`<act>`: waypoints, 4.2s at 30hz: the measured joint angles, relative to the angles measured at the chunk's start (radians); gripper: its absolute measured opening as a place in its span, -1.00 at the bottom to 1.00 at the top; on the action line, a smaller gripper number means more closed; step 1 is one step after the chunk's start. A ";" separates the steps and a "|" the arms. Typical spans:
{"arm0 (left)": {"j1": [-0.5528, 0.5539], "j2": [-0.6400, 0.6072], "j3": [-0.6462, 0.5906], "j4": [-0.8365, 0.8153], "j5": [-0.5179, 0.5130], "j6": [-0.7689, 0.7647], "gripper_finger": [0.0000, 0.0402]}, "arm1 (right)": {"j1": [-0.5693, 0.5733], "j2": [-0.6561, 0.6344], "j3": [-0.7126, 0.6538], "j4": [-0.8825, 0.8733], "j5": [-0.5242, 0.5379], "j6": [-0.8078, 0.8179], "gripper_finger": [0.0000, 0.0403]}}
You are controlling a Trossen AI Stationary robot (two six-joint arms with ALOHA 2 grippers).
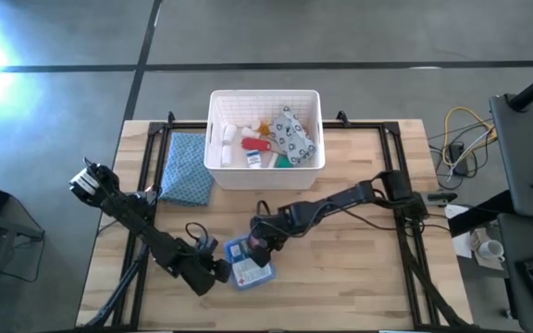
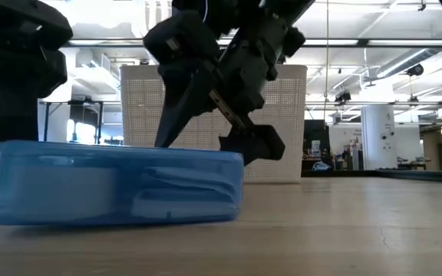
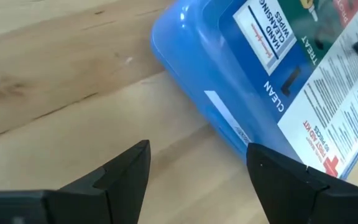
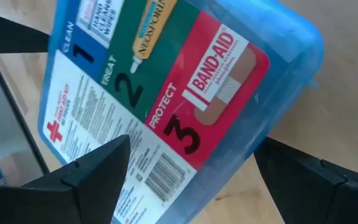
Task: Pick & place medical supplies in basket/bin
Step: Put the blue first aid kit in the white bin
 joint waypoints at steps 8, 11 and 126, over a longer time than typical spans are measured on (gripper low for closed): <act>-0.002 -0.001 0.000 0.006 0.006 0.007 0.22 | -0.010 0.020 -0.016 0.033 -0.043 -0.007 0.63; -0.012 -0.001 0.006 0.010 0.003 0.007 0.22 | -0.015 0.020 -0.018 0.035 -0.056 -0.017 0.64; 0.062 0.073 -0.253 0.517 -0.226 -0.052 0.05 | -0.031 -0.034 -0.071 0.381 -0.317 0.051 0.21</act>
